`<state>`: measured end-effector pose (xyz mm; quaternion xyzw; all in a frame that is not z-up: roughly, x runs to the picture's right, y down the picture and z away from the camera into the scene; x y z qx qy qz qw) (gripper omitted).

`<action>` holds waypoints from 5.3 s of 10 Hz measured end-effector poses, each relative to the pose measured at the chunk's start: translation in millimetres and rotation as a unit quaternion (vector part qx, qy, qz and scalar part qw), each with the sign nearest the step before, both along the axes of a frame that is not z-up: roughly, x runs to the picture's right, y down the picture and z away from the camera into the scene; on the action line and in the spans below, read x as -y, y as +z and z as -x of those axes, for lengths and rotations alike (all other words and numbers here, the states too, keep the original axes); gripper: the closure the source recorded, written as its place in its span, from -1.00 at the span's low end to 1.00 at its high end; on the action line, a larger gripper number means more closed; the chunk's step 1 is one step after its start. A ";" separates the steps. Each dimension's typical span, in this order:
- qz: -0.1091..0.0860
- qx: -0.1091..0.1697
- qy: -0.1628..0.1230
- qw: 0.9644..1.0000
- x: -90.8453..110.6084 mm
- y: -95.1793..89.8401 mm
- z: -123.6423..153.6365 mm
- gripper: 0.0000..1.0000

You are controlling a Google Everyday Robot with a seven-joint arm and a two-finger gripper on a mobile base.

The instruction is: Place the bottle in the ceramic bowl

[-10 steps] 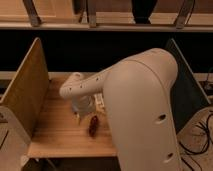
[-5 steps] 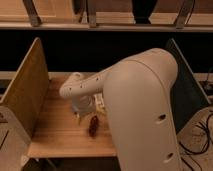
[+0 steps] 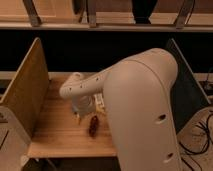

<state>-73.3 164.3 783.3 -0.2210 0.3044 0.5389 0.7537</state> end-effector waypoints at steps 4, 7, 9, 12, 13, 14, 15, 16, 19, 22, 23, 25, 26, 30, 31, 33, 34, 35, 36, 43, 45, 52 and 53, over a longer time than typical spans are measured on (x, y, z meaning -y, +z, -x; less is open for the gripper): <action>-0.018 0.006 -0.011 1.000 12.2 2.1 -2.1 -0.60; -0.122 0.073 -0.078 0.987 91.5 1.5 9.1 -0.60; -0.186 0.124 -0.102 0.969 135.3 -7.3 19.2 -0.60; -0.213 0.144 -0.107 0.961 152.6 -13.1 21.3 -0.60; -0.213 0.147 -0.107 0.960 151.7 -13.5 25.4 -0.60; -0.210 0.144 -0.105 0.961 150.4 -11.8 22.6 -0.60; -0.201 0.128 -0.094 0.967 146.0 -6.3 11.8 -0.60; -0.184 0.082 -0.065 0.977 136.9 4.6 -17.1 -0.60; -0.144 -0.018 0.002 0.989 117.4 23.7 -61.4 -0.60; -0.099 -0.050 0.043 0.993 95.6 29.8 -48.7 -0.60; -0.082 -0.046 0.043 0.995 88.3 28.8 -37.5 -0.60; -0.079 -0.045 0.043 0.995 87.2 28.3 -36.6 -0.60; -0.079 -0.046 0.043 0.995 87.2 28.3 -38.0 -0.60; -0.054 -0.044 0.090 0.993 71.8 51.1 -44.0 -0.60; -0.044 -0.044 0.107 0.992 65.3 61.1 -47.5 -0.60; -0.028 -0.042 0.128 0.991 59.5 74.5 -51.7 -0.60; -0.023 -0.039 0.134 0.990 58.9 79.3 -52.9 -0.60; -0.020 -0.038 0.138 0.990 58.1 82.4 -53.7 -0.60; -0.012 -0.035 0.143 0.989 54.9 88.3 -53.1 -0.60; 0.019 -0.019 0.185 0.982 39.4 117.0 -54.1 -0.36; 0.020 -0.015 0.190 0.982 37.8 120.4 -54.1 -0.01; -0.016 0.009 0.186 0.982 71.3 112.7 -54.2 1.00; -0.035 0.012 0.181 0.983 87.7 107.9 -56.9 1.00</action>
